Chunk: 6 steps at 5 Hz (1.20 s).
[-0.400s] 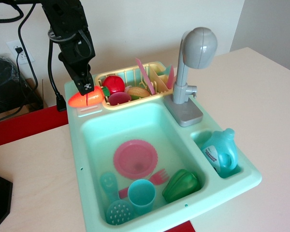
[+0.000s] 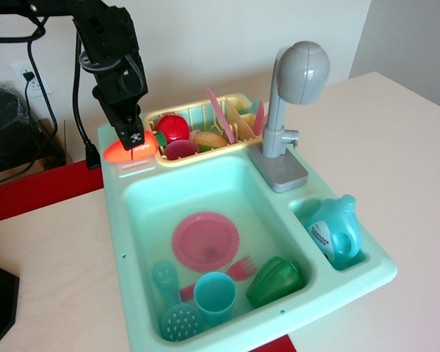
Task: Put carrot on plate
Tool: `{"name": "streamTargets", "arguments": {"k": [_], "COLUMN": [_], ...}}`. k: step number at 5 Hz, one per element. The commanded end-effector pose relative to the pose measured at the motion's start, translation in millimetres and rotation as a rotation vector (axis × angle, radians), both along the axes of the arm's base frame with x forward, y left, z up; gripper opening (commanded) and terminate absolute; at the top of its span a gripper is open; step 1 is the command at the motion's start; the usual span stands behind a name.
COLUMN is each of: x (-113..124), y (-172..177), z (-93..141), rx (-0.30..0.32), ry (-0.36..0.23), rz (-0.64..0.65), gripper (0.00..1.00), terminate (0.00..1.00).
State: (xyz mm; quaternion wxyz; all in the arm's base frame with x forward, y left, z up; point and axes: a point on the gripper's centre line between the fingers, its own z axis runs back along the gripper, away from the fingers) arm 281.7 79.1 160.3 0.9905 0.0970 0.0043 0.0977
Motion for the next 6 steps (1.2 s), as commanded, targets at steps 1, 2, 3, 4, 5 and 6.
{"name": "streamTargets", "arguments": {"k": [1,2,3,4,5,6], "x": [3.7,1.2,-1.3,-5.0,-8.7,-10.1], "y": [13.0,18.9,20.9,23.8,23.8,19.2], "z": [-7.1,-21.6,-31.2,-38.6,-37.2,-34.2], "rx": [0.013,-0.002,-0.003,0.011,0.023,0.018], "ry": [-0.002,0.031,0.039,0.032,-0.007,-0.032], "rz": [0.032,0.047,0.056,0.073,0.08,0.075], "gripper": [1.0,1.0,1.0,1.0,0.0,0.0], "terminate": [0.0,0.0,0.0,0.0,0.0,0.0]}}
